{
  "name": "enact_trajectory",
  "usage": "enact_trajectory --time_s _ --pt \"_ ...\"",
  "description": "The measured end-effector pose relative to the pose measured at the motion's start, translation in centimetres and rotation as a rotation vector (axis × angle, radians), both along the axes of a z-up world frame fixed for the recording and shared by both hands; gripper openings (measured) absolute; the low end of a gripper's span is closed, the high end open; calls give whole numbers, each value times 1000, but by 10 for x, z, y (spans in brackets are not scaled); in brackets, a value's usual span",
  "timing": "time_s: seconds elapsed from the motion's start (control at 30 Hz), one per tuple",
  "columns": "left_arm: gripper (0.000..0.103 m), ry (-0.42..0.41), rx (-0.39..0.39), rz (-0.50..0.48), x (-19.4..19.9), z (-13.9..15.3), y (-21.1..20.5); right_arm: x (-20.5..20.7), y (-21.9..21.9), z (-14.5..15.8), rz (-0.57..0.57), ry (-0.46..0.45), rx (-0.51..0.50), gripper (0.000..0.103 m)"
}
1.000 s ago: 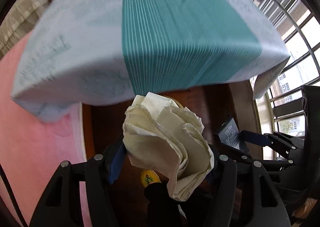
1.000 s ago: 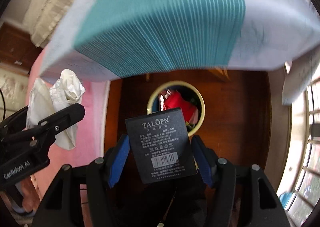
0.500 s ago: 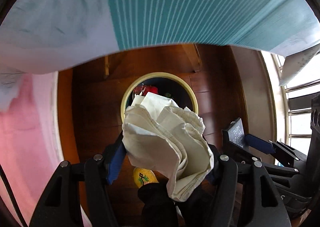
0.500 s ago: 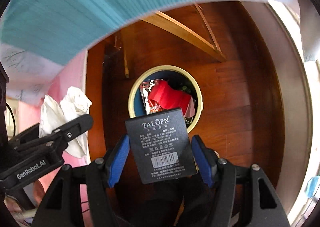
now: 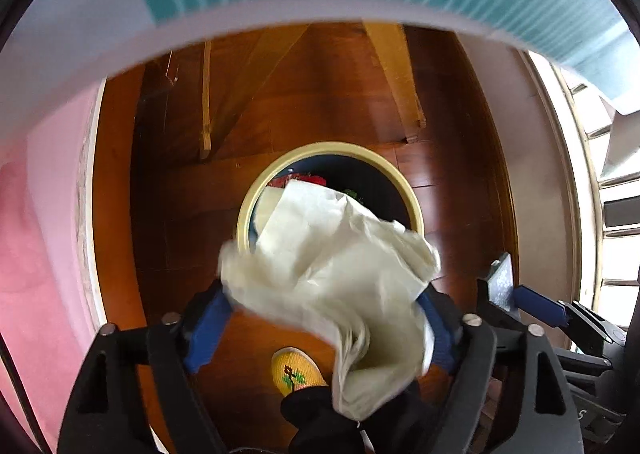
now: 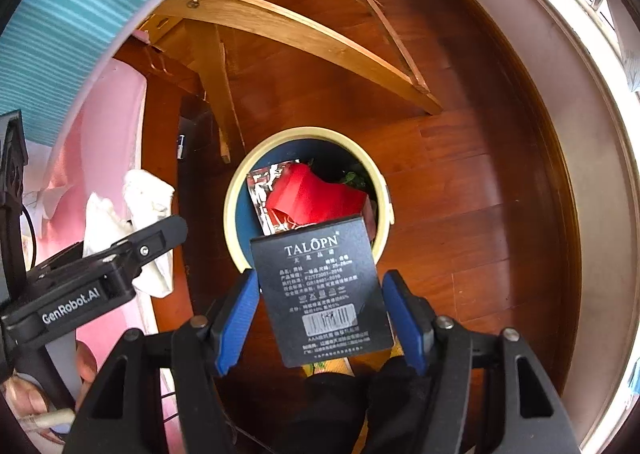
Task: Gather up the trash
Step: 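Open left gripper to drop the tissue while right gripper releases the black box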
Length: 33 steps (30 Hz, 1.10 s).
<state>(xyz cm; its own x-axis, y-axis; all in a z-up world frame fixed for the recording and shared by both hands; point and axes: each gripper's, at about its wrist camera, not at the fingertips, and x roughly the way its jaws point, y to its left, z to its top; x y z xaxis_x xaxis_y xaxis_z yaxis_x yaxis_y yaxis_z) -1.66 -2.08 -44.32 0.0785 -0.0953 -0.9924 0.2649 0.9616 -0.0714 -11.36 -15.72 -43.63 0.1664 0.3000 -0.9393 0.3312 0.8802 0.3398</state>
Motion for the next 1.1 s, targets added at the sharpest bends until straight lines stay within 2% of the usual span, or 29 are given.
enact_trajectory --time_s 0.07,0.3,0.63,0.87,0.9,0.97,1.1 --pt "95 -4 11 5 0 -3 3 0 -2 -2 -2 3 -2 64" --pt "95 -32 42 28 -2 0 16 6 1 -4 -2 -2 0 64" --pt "95 -41 61 140 2 3 57 29 14 -7 28 -19 14 66" --pt "95 -36 65 188 2 5 71 42 23 -10 36 -12 37 67" --pt "95 -33 65 191 1 6 71 43 24 -10 38 -15 30 67" --pt "95 -28 68 198 1 6 73 43 27 -10 41 -23 23 76" --pt "95 -38 79 210 1 9 75 43 29 -9 43 -36 13 79"
